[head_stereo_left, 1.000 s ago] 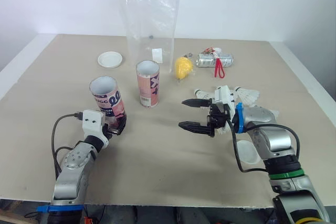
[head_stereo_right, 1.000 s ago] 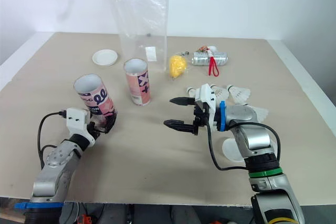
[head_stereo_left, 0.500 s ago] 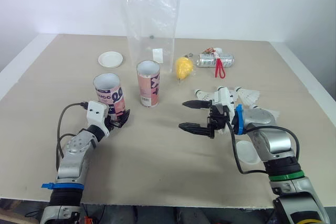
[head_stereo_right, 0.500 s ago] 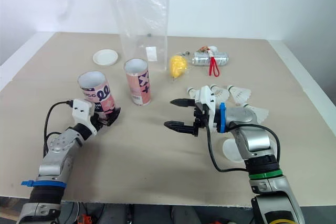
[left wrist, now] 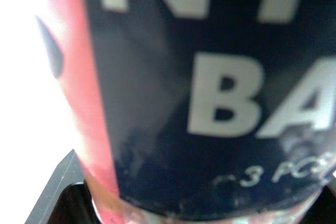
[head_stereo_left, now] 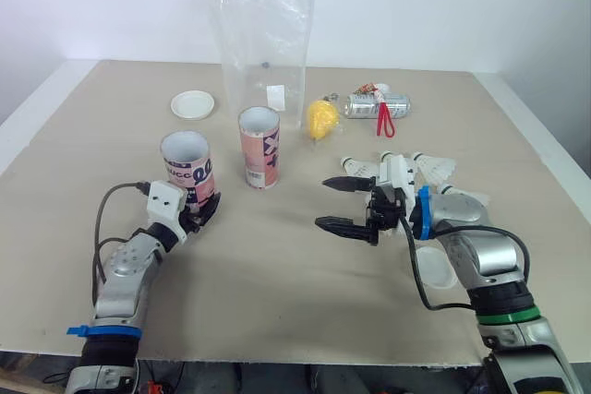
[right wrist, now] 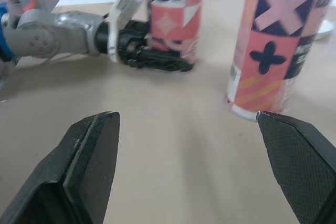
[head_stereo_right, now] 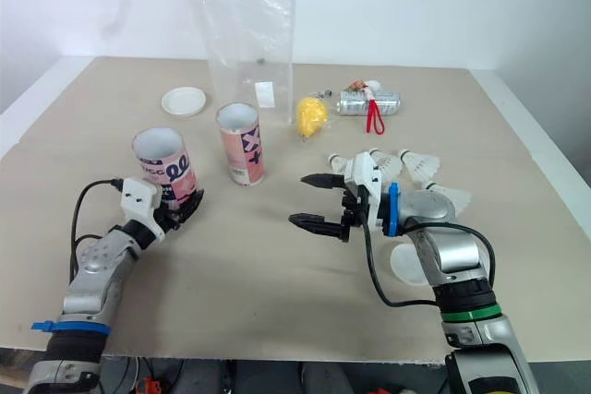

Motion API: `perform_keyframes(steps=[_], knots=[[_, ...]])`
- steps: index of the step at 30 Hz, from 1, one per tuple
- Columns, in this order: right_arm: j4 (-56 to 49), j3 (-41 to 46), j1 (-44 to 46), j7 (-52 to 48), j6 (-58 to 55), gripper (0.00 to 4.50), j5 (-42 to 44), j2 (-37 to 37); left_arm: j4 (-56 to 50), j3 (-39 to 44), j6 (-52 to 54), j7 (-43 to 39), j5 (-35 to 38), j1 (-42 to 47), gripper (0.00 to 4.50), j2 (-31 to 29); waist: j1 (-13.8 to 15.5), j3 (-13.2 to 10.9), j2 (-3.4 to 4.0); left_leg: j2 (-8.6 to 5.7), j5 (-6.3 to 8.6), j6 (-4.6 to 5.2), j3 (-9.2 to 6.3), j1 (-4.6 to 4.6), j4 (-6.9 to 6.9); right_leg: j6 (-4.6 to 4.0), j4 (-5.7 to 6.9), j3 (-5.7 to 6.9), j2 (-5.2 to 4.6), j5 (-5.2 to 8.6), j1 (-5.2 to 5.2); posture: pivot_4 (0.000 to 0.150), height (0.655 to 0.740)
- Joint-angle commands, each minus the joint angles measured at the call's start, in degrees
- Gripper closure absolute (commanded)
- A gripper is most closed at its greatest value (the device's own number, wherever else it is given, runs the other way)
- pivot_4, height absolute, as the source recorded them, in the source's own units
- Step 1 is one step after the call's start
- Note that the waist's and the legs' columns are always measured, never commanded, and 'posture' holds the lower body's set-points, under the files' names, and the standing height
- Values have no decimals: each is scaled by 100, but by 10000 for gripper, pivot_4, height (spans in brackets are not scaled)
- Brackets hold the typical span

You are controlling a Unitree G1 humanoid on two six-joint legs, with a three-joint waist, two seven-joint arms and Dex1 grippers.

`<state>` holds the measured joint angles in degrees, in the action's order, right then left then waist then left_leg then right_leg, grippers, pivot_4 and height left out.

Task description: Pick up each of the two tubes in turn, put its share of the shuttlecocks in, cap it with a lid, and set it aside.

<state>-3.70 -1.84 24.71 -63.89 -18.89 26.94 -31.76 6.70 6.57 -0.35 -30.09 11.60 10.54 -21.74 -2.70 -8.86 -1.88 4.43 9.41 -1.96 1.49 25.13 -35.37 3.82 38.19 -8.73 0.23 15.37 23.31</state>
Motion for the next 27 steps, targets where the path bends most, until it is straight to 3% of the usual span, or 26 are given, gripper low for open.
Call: perform_keyframes(steps=[1,6,12,20,27], knots=[[-1247,638,-394,784,-708,0,543,-129,-476,-123,-484,-570,-226,-208,15759,-556,1,0,1,0,1,-1,0,1,2,-3,1,0,0,1,2,1500,7400],[-3132,1382,-1718,2304,-1670,0,881,-76,-1083,-536,-377,-1607,-184,-310,15759,-1381,46,0,0,-2,16,-20,1,7,8,-11,0,2,-11,26,4,1500,7400],[-4521,1886,-3207,3827,-2105,0,679,333,-1640,-1507,488,-2597,-267,413,15759,-1716,18,1,1,-2,24,-25,-2,9,4,13,0,12,-15,50,1,1500,7400],[-4651,1893,-3795,4926,-2247,0,462,870,-1518,-2596,1642,-3366,-473,1719,15759,-1554,-72,1,3,0,12,-6,3,0,-9,-3,-1,12,-16,44,1,1500,7400],[-4034,1518,-3548,4858,-1998,0,170,888,-1100,-2951,2194,-3612,-548,2389,15759,-1303,-72,0,3,-2,4,6,-2,4,-10,-2,1,13,-13,43,-1,1500,7400]])
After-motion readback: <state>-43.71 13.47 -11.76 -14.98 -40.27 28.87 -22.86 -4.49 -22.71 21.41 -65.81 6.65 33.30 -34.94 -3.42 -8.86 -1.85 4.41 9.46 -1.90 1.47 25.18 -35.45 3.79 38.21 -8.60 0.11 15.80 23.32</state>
